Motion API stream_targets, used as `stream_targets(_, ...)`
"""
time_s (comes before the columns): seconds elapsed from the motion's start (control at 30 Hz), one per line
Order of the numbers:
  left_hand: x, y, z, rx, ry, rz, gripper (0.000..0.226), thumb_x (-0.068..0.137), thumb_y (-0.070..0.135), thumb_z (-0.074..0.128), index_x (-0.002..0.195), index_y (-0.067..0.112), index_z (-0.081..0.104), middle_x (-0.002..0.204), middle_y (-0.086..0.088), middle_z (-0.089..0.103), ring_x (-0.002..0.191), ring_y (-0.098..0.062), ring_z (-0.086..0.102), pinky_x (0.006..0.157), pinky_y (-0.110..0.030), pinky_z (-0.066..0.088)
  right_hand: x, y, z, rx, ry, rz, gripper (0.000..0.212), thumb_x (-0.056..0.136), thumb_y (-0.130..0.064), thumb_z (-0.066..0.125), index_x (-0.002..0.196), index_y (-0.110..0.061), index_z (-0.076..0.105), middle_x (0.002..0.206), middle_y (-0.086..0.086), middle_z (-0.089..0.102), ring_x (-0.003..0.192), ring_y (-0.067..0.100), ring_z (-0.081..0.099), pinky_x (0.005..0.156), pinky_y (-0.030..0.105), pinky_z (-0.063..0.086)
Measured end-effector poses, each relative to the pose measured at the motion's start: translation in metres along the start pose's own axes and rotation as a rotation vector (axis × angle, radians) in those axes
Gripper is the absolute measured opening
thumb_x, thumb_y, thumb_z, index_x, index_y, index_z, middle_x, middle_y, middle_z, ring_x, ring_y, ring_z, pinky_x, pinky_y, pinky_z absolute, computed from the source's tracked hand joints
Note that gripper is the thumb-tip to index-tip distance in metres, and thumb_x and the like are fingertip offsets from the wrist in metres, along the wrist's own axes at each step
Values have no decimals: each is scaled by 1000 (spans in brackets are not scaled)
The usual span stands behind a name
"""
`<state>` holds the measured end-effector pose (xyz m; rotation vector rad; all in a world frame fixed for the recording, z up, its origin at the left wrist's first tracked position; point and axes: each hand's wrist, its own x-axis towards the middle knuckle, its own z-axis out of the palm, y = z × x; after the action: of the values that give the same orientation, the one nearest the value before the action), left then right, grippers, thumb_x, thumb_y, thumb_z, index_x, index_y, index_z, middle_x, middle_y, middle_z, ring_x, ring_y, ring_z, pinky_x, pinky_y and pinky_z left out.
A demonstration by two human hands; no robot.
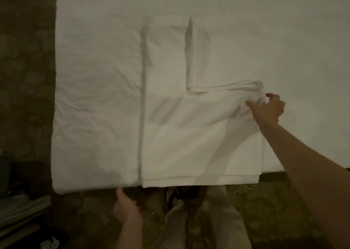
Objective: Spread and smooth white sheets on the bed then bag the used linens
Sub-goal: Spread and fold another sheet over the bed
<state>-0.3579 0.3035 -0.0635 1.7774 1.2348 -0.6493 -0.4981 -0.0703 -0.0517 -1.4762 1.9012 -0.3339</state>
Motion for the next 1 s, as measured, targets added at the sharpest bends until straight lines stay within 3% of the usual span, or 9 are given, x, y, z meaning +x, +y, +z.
stream_targets(0.07,-4,21,11,-1,122,269,39,95,37,53,100,-1,60,83,-12,56,67,-23,49,59,-31,39,7,-24,8,1,18,-214,54,79,-25,76,124,-9,52,130,13,47,116,25,49,95,38,43)
stream_targets(0.13,-22,48,45,3,-31,515,21,98,23,52,87,6,58,75,-5,56,70,-20,52,64,-32,43,11,-47,21,114,-177,-232,33,82,-23,74,106,-3,63,101,10,65,84,17,62,78,26,49)
stream_targets(0.2,-48,75,93,-33,-267,570,14,98,14,52,85,13,59,79,-3,61,69,-14,61,66,-29,49,7,-63,36,266,-521,36,31,87,-33,69,88,-2,65,73,5,70,61,12,65,63,24,52)
stream_targets(0.27,-75,95,149,-1,-492,525,9,98,12,53,93,12,60,85,-4,64,70,-9,66,68,-25,50,3,-73,51,429,-798,398,43,89,-44,63,93,-1,59,85,12,70,69,19,68,68,27,54)
stream_targets(0.5,-137,135,281,263,-844,388,28,99,36,51,109,12,63,101,0,67,89,-15,65,72,-27,53,25,-101,87,1130,-583,627,37,89,-17,67,121,1,59,122,17,64,103,28,64,87,40,54)
stream_targets(0.67,-144,165,312,330,-822,510,29,101,31,46,116,10,60,104,-3,68,76,-14,66,70,-27,49,90,-144,68,1216,-549,527,22,96,-16,56,112,-4,64,101,12,71,86,22,69,82,35,57)
stream_targets(0.77,-131,195,328,462,-678,855,28,98,16,54,123,4,58,112,-13,67,71,-6,63,63,-18,46,125,-155,55,1300,-495,567,34,103,-15,29,98,-7,61,87,11,69,70,23,70,76,30,57)
stream_targets(0.9,-109,256,349,795,-334,1486,40,91,13,63,128,0,55,126,-20,59,113,-32,56,97,-31,38,147,-151,56,1244,-563,510,59,102,-43,15,101,-6,61,95,10,73,87,24,70,84,32,53)
stream_targets(1.0,-113,300,369,972,-254,1610,55,90,26,64,140,12,44,142,-13,43,133,-33,34,104,-38,32,171,-152,45,1103,-495,382,62,95,-61,27,99,-11,62,96,5,69,86,20,66,77,29,50)
